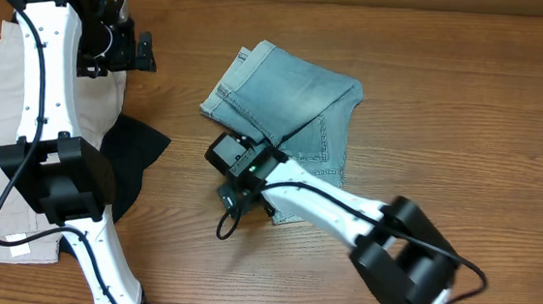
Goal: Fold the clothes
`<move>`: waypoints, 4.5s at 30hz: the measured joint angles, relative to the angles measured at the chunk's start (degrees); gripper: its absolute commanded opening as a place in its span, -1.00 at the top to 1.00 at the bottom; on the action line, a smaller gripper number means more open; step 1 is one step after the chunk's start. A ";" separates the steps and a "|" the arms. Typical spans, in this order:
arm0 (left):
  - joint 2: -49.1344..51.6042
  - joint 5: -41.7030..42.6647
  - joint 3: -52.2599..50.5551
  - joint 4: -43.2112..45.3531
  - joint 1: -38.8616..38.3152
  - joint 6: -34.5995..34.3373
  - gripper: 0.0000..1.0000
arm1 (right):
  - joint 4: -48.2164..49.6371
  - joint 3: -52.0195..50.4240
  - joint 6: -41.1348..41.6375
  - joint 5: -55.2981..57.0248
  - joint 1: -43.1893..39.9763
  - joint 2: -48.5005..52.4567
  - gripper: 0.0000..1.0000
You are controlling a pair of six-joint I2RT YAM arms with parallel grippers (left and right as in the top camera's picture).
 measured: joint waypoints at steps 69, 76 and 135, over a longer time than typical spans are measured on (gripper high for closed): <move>6.16 7.85 -0.55 10.08 -15.43 11.02 -0.99 | -24.98 12.87 2.38 -13.35 -45.72 -24.24 0.60; 6.16 7.58 -0.55 6.05 -15.58 25.73 -1.00 | -20.46 5.97 -6.32 -22.34 -53.02 -24.15 0.53; -25.68 -13.86 23.56 -2.75 -17.62 9.20 0.92 | -38.27 30.75 -6.49 -21.18 -54.71 -53.62 0.44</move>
